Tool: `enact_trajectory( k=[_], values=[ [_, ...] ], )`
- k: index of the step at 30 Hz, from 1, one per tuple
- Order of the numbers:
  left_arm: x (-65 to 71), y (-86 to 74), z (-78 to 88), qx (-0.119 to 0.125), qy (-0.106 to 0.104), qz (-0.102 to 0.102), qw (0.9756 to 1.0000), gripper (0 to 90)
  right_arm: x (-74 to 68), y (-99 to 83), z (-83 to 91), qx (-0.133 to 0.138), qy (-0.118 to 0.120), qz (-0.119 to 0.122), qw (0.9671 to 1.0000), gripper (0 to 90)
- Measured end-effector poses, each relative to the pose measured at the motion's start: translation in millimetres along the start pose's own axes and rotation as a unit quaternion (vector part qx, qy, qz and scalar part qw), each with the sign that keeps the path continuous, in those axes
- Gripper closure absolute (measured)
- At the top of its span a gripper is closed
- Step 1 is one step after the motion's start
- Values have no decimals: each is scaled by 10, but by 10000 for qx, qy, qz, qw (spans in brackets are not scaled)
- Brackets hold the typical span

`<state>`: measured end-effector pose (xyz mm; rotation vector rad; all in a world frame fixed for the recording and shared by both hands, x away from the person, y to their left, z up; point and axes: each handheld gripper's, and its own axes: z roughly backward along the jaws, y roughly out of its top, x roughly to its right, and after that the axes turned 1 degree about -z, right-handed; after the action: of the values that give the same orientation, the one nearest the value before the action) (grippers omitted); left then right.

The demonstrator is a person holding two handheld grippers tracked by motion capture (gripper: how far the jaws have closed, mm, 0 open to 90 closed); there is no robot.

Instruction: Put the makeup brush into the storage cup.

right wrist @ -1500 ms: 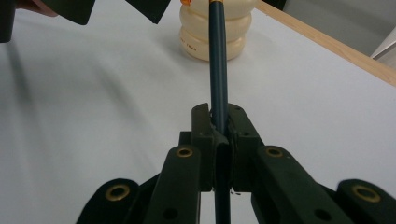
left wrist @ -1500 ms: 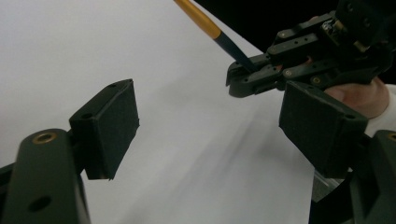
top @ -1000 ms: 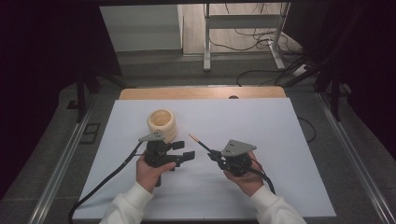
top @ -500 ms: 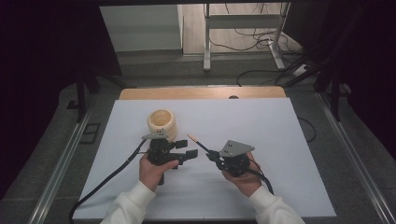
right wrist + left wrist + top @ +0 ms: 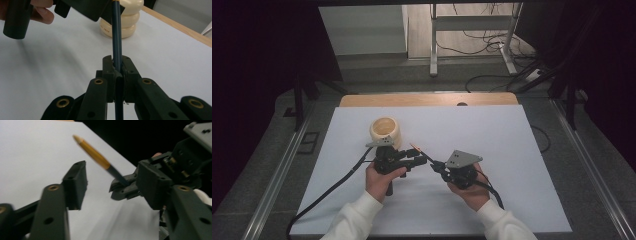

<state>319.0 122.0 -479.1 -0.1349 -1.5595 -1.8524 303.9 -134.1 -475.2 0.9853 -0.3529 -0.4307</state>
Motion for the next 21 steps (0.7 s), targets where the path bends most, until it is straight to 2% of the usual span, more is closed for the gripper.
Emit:
enact_trajectory(
  k=[4,12,18,21],
  values=[
    [-3,8,-11,31,-108,-42,9999,526,-11,1,-12,13,9,-5,10000,838],
    [-13,23,-11,197,-227,-3,9995,755,-11,-4,-30,3,60,-4,10000,836],
    [-2,24,-12,284,-443,97,9986,824,-19,-4,-45,-24,58,39,10000,835],
    [2,30,2,262,-439,63,9987,833,-19,-6,-50,-29,70,39,10000,829]
  ],
)
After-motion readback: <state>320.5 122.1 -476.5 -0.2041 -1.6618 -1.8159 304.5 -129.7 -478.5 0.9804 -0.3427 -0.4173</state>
